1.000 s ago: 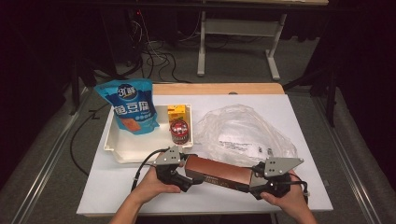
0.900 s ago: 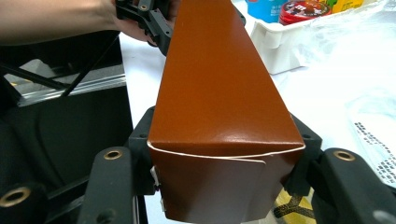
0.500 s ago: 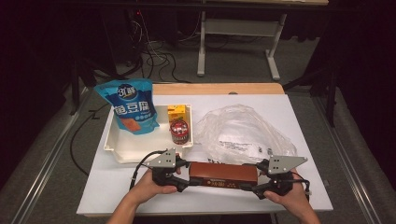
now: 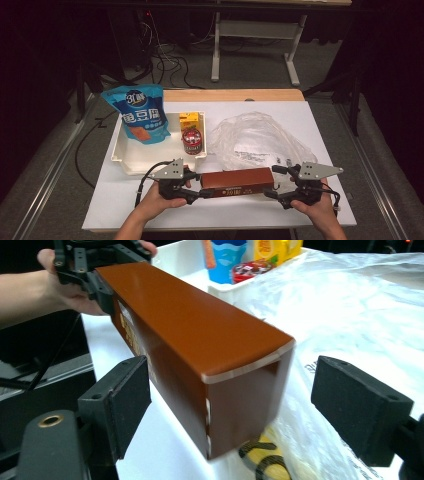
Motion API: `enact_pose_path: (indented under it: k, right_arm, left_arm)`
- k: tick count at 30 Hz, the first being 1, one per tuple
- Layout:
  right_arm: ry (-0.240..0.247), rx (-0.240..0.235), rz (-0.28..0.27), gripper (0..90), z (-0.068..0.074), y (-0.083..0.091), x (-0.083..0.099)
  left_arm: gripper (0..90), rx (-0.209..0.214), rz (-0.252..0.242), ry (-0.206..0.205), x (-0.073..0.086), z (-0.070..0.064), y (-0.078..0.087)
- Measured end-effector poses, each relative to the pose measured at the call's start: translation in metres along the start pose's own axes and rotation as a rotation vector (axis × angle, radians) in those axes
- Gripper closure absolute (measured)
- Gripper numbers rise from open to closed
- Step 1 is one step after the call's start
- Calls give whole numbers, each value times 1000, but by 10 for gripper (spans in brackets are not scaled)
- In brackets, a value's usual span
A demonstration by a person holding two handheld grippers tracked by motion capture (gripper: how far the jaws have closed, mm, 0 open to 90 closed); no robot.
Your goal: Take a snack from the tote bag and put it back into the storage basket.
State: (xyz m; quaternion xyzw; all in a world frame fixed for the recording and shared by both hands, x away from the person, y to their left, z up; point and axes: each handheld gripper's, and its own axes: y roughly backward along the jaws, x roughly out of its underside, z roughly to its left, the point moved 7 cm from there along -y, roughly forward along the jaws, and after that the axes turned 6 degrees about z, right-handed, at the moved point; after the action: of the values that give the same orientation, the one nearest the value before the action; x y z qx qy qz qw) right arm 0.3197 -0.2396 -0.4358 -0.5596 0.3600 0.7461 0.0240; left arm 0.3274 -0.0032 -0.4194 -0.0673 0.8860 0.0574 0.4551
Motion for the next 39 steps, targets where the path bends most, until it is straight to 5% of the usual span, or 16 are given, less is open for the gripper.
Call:
enact_pose_path:
  k: [20, 39]
  right_arm:
    - [-102, 137, 5, 191, -18, 9, 10]
    - [-106, 201, 39, 200, -25, 9, 19]
  left_arm:
    - [483, -87, -72, -4, -11, 2, 25]
    - [483, -172, -134, -40, -25, 7, 60]
